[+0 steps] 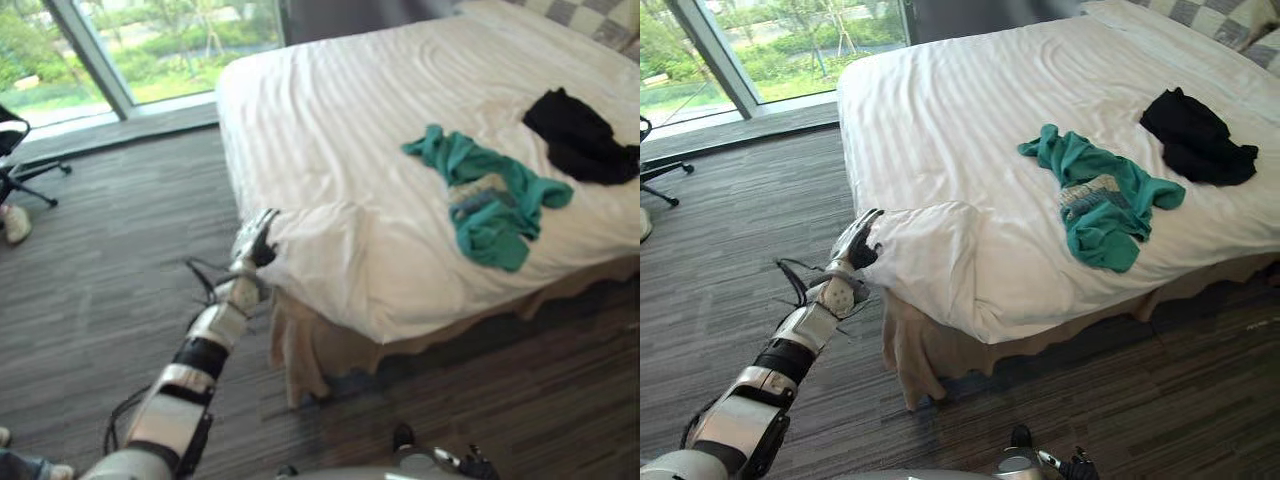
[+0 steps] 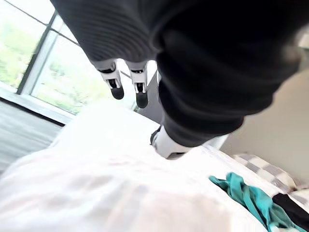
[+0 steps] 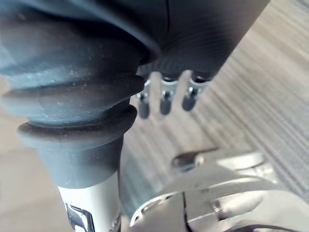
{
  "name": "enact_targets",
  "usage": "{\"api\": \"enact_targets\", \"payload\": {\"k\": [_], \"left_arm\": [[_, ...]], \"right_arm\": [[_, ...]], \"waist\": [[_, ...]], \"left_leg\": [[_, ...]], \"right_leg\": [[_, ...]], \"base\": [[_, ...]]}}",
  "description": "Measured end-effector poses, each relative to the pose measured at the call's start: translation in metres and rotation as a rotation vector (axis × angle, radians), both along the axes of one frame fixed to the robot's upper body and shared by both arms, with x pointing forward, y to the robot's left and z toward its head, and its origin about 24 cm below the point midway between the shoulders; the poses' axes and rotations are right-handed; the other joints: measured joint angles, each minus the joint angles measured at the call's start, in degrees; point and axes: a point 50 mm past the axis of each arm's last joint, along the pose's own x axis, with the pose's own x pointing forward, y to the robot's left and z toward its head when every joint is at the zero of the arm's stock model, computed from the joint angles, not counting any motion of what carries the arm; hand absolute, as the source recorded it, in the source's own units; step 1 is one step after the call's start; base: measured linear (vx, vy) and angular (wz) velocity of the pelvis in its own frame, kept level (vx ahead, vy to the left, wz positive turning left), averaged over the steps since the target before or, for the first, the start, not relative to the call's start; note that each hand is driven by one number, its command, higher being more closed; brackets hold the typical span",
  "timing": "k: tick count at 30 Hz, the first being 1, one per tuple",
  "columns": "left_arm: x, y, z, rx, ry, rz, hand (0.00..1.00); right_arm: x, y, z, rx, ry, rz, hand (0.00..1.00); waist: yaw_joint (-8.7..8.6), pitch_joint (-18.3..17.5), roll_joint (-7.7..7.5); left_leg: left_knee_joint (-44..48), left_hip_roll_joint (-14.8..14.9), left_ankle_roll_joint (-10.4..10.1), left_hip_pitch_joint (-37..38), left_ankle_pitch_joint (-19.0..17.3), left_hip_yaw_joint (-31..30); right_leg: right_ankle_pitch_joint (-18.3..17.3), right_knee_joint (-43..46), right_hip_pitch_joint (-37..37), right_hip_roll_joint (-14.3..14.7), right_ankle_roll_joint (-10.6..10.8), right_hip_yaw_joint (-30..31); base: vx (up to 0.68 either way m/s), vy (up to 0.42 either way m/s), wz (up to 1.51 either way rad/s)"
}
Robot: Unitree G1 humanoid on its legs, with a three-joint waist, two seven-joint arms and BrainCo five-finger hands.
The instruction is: Tidy the bed and pick cloth on bed and put in laundry
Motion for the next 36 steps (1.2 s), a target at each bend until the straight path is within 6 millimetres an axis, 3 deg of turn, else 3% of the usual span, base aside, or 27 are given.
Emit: {"api": "enact_targets", "payload": {"k": [2,5,8,12,17,21,22,31,36], "left_arm": [[0.009,0.0,0.01,0.012,-0.008,0.006,0.0],[0.021,-0.003,0.03,0.037,-0.035,0.006,0.0],[0.033,-0.009,0.06,0.059,-0.097,0.003,0.0],[0.04,-0.004,0.083,0.086,-0.139,0.031,0.0],[0.045,0.025,0.099,0.161,-0.142,0.135,0.0],[0.043,0.051,0.094,0.18,-0.087,0.214,0.0],[0.043,0.055,0.093,0.182,-0.077,0.223,1.0],[0.036,0.07,0.07,0.158,-0.004,0.258,1.0],[0.027,0.07,0.038,0.124,0.08,0.247,1.0]], "right_arm": [[-0.001,-0.002,0.001,-0.006,-0.002,-0.005,0.0],[-0.005,-0.003,0.001,-0.004,0.0,-0.029,0.0],[-0.002,-0.002,0.001,0.006,-0.014,-0.047,0.0],[-0.002,0.005,-0.001,0.027,-0.019,-0.069,0.0],[0.007,0.01,0.0,0.051,-0.056,-0.101,0.0],[0.011,0.012,0.0,0.056,-0.071,-0.105,0.0],[0.011,0.012,0.0,0.055,-0.074,-0.105,0.0],[0.011,0.01,0.001,0.051,-0.074,-0.102,0.0],[0.011,0.008,0.001,0.042,-0.068,-0.103,0.0]], "waist": [[-1.13,0.3,0.45],[-1.41,1.1,0.7],[-1.31,2.6,0.26],[-1.43,5.0,-0.84],[-1.5,8.6,-1.73],[-1.34,10.5,-2.14],[-1.31,10.8,-2.31],[-1.17,11.0,-1.84],[-1.4,11.0,-1.26]], "left_leg": [[0.0,0.1,0.0,-0.5,0.0,1.0],[0.0,0.2,0.0,-1.7,0.0,2.2],[0.4,0.1,0.1,-4.8,0.2,2.9],[1.0,0.1,0.2,-7.3,0.2,3.9],[1.4,0.1,0.2,-9.6,0.2,4.6],[1.4,0.1,0.2,-10.2,0.2,4.7],[1.6,0.1,0.2,-10.2,0.2,4.7],[2.3,0.1,0.2,-9.8,0.2,4.3],[2.3,0.1,0.2,-8.5,0.2,2.8]], "right_leg": [[0.3,0.0,-1.1,0.3,-0.1,1.0],[0.8,0.0,-3.2,0.6,-0.3,2.3],[1.3,0.9,-7.1,0.5,-0.2,3.6],[1.7,1.7,-10.3,0.5,0.3,5.2],[2.0,1.8,-13.0,0.5,0.5,6.4],[2.0,2.3,-14.0,0.6,0.5,7.0],[2.0,2.4,-14.0,0.6,0.5,7.0],[2.0,2.6,-13.0,0.2,0.5,5.4],[1.5,2.6,-10.8,-0.1,-0.1,3.8]], "base": [[-0.05,-0.036,-0.25],[-0.04,-0.045,-0.2],[-0.04,-0.041,-0.14],[-0.01,-0.027,-0.14],[0.01,-0.019,-0.09],[0.0,-0.015,-0.03],[0.0,0.0,0.0],[-0.02,-0.015,0.02],[-0.06,-0.025,0.14]]}}
